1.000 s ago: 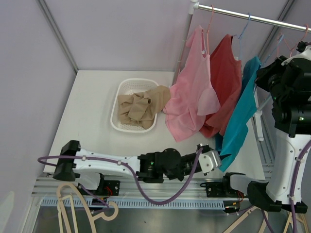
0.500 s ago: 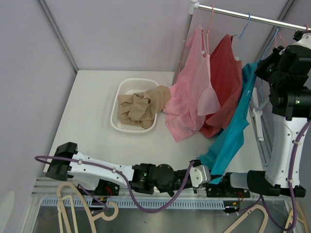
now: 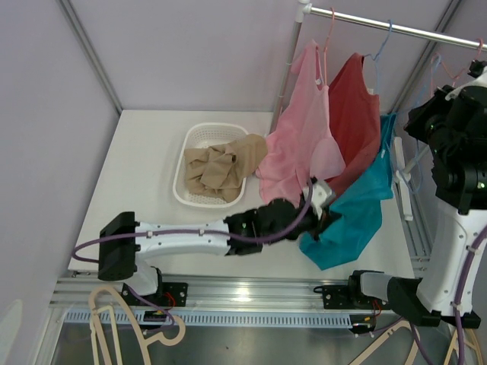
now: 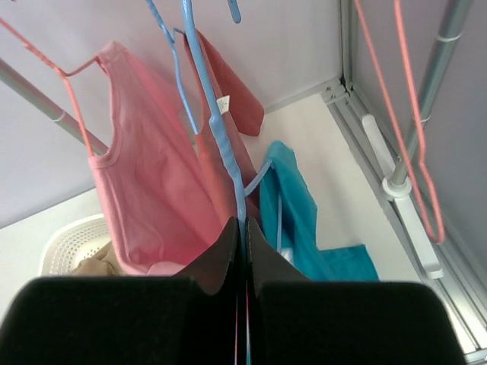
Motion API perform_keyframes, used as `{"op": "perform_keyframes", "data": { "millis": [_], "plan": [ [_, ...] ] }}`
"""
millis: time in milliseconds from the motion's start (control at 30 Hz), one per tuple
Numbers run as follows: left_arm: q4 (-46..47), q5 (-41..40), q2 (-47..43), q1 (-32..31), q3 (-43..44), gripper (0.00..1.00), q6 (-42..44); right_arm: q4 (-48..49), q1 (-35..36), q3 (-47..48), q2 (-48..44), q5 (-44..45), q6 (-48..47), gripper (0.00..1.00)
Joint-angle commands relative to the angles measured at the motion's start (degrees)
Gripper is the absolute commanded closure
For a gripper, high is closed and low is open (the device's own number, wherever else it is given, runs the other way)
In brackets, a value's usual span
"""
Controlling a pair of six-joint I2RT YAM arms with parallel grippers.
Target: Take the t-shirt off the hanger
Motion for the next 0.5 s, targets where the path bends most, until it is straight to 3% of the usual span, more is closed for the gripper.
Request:
{"op": "perform_keyframes", "data": {
  "millis": [0, 167, 467],
  "plan": [
    [-5.19, 6.1, 2.2, 6.62, 6.24, 0.99, -7.41, -1.13, 0.0, 2.47, -3.47, 0.22, -2.55, 1.0],
    [-13.43, 6.62, 7.03, 9.18, 13.35, 0.99, -7.23, -0.18, 0.0, 3.53, -2.42, -0.48, -3.87, 1.0],
    [-11.7, 13.39, 4.23, 8.57, 6.34, 0.99, -10.66, 3.34, -0.96, 11.26, 4.96, -1.97, -6.77, 1.0]
  ]
}}
